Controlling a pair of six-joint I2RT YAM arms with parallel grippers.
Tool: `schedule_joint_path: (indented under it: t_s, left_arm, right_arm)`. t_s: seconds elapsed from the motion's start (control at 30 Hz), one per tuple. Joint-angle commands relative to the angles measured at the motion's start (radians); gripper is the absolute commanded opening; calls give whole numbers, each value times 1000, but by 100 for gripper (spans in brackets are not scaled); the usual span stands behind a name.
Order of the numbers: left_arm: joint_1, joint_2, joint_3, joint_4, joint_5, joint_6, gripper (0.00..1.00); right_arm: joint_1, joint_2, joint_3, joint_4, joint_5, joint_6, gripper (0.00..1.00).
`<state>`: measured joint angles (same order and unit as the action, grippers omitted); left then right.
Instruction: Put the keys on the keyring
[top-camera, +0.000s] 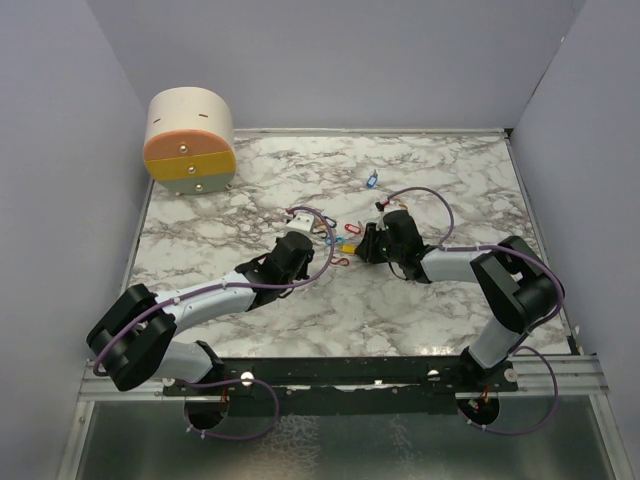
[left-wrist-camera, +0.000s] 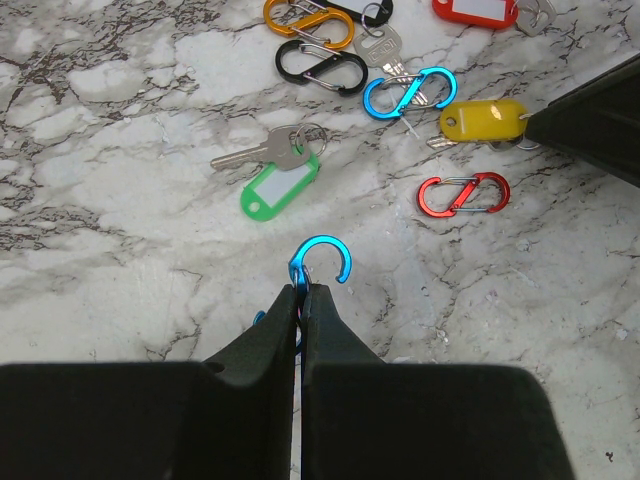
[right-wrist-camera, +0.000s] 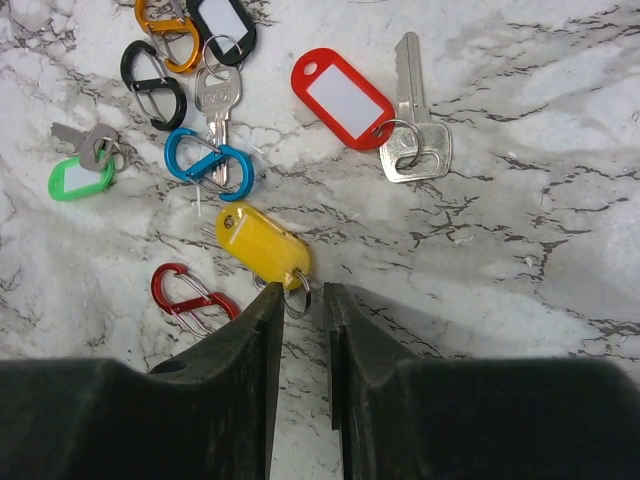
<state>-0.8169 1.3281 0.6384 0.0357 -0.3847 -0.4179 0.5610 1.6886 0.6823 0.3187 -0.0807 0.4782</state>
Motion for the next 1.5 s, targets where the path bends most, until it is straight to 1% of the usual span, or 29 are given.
schedule_joint_path:
  t_s: [0.0,0.33,0.43,0.5,0.53,0.7,0.87,0.93,1.17,1.3,1.47]
  left_arm:
    - [5,-12,-9,7,-3,-10,0]
    - [6,-14,-11,6,-5,-9,0]
    - [5,-14,-11,6,-5,-11,0]
    - [6,-14,-9,7,-2,-11,0]
    - [6,-13,-9,7,-2,-11,0]
    - [6,-2,5,13,7,-15,0]
    - [4,24,44,17,31,-19,0]
    - [3,34,62,19,41,-19,0]
    - [-6,40,117,40,84,-14,0]
    - [-13,57,148,54,112,-12,0]
    - [-34,95,191,57,115,-9,0]
  right_arm:
    - [-4,14,-28,-37,-30,8,22]
    - [-4,17,-28,-25,-40,17,15]
    - [-4,11,-28,-26,-27,18,9]
    - [-4,-2,-29,-23,-9,10,2]
    - [-4,-15,-30,-21,4,1,1]
    - [-4,-137,-61,13,70,-87,0]
    - [-4,-314,-181,138,64,-138,1]
    - [-4,-356,-202,149,60,-148,1]
    - [-4,-430,-261,218,0,-169,1]
    - [-3,-446,-276,246,-37,-176,1]
    - [-1,-447,-286,268,-74,-180,1]
